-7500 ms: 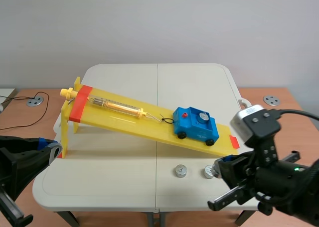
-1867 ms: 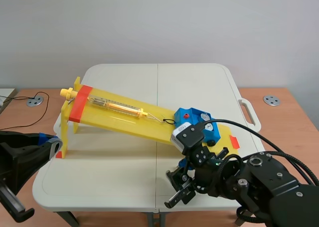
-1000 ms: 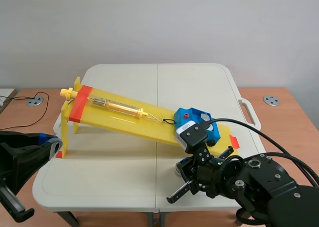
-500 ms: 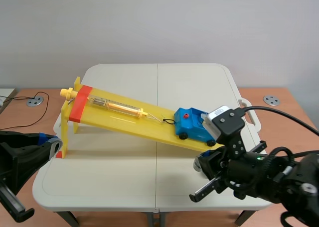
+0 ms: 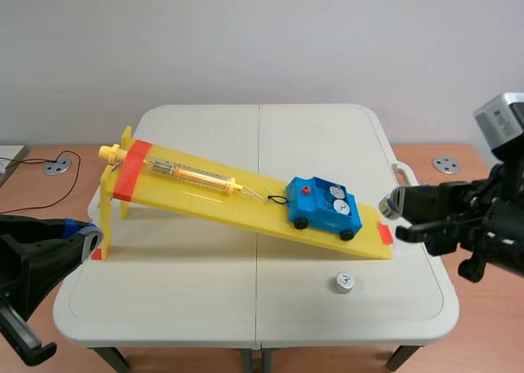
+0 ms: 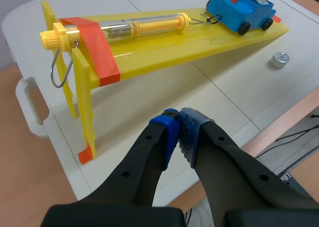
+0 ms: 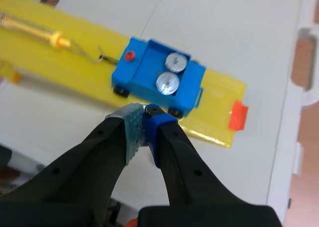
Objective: Place the four metal weights on the blue cart on the ramp.
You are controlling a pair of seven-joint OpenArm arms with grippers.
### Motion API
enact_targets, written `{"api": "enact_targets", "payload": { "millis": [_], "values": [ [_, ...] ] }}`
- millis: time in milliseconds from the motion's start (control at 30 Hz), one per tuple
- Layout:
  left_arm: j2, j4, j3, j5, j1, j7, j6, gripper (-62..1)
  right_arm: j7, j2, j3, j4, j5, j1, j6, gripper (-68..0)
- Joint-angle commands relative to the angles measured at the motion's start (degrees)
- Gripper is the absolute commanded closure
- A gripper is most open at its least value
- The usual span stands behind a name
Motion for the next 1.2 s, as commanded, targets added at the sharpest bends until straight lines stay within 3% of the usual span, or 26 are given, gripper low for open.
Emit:
{"api": "enact_targets", "payload": {
  "millis": [0, 467, 833, 900, 1167],
  "values": [
    [0.11, 3.93, -0.87, -4.63, -1.31, -5.11, -2.49, -3.6, 6.36, -1.33, -0.83, 2.71, 3.63, 7.65, 1.77, -0.6],
    [0.11, 3.93, -0.87, -4.63, -1.31, -5.09, -2.49, -3.6, 5.97, -8.96, -0.9, -12.76, 3.41, 21.99, 1.81, -0.6],
    [0.11, 3.93, -0.87, -4.63, -1.31, -5.09, -2.49, -3.6, 5.42, -10.1, -0.9, -24.7, 3.41, 30.69, 1.86, -0.6],
    [0.11, 3.93, -0.87, -4.63, -1.31, -5.09, -2.49, -3.6, 5.16, -10.23, -1.18, -26.53, 3.43, 32.11, 2.84, -0.6],
    [0.11, 3.93, -0.87, -4.63, -1.31, -5.09, -2.49, -3.6, 4.59, -10.36, -3.89, -29.11, 3.39, 34.97, 3.37, -0.6]
  ]
}}
